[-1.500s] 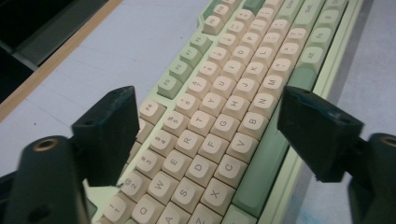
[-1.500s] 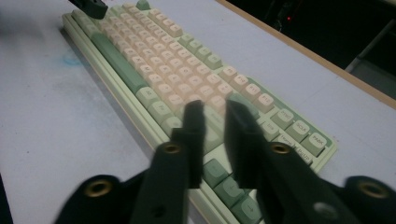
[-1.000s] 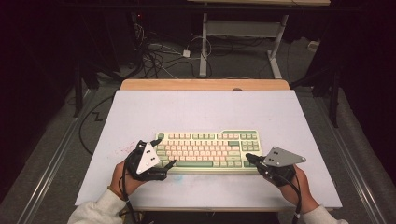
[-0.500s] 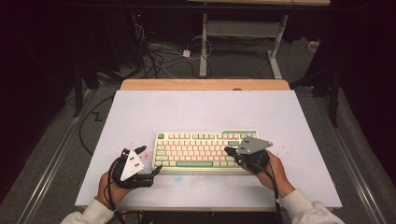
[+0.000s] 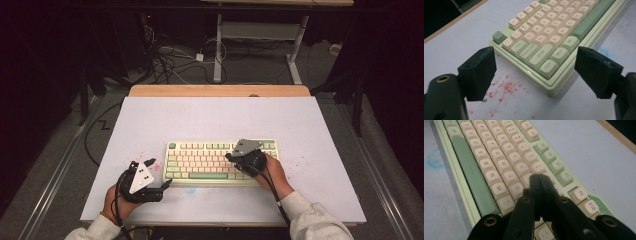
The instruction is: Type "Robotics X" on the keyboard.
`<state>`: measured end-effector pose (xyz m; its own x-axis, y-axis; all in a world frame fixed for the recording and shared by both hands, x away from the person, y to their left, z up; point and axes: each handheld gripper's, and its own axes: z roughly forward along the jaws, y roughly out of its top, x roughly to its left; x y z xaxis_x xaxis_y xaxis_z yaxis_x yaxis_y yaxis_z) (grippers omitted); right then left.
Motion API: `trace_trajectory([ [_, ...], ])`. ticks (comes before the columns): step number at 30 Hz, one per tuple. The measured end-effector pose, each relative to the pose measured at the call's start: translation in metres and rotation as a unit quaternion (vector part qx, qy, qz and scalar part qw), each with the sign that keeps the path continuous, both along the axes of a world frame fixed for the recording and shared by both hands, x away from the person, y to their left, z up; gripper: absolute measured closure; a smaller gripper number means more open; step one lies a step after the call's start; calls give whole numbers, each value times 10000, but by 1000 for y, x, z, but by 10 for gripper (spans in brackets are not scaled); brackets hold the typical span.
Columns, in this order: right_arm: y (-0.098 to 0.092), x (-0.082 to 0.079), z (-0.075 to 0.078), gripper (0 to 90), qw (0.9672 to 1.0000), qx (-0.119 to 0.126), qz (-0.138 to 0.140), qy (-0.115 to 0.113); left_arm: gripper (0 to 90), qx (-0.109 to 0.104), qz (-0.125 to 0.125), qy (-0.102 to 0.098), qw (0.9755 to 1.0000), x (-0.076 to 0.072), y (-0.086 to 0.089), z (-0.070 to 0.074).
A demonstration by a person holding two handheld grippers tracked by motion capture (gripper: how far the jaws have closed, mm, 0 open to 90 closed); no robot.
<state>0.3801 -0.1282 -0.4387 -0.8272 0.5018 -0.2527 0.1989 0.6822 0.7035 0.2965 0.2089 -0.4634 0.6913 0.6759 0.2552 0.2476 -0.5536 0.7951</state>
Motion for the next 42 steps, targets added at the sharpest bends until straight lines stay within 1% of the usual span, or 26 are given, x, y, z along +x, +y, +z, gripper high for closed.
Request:
trace_trajectory([
  [2, 2, 1, -1, 900, 10000, -64, 17, 13, 171, 40, 5, 11, 10000, 0, 0, -1],
  [4, 4, 3, -3, 900, 9999, -121, 37, 11, 171, 37, 8, 34, 10000, 1, -1, -2],
  [8, 8, 6, -6, 900, 9998, -191, -32, 67, 171, 61, -12, 29, 10000, 1, -2, -2],
  [15, 12, 9, -10, 900, 9994, -345, -71, -2, 171, 120, -33, 42, 9999, 1, -4, -3],
  [18, 14, 9, -11, 900, 9992, -374, -155, 36, 171, 162, -45, 49, 9998, 1, -4, -3],
  [20, 16, 10, -12, 900, 9988, -471, -147, 38, 171, 200, -63, 63, 9998, 1, -5, -3],
  [23, 16, 10, -10, 900, 9987, -490, -136, 74, 171, 214, -85, 61, 9997, 1, -6, -3],
  [28, 10, 7, -5, 900, 9996, -251, -149, 33, 171, 176, -52, 82, 9998, 1, -4, -3],
  [34, 2, -1, 2, 900, 9998, 46, -133, -123, 171, 213, -73, 93, 9997, 1, -6, -4],
  [36, -2, -4, 5, 894, 9996, 172, -169, -177, 171, 248, -85, 98, 9996, 1, -7, -5],
  [37, -4, -5, 6, 868, 9994, 230, -158, -194, 171, 248, -97, 104, 9996, 1, -7, -5],
  [40, -10, -10, 11, 863, 9988, 351, -164, -283, 171, 307, -123, 104, 9994, 1, -9, -5],
  [42, -14, -12, 14, 845, 9984, 445, -148, -329, 171, 298, -136, 113, 9994, 1, -9, -5],
])
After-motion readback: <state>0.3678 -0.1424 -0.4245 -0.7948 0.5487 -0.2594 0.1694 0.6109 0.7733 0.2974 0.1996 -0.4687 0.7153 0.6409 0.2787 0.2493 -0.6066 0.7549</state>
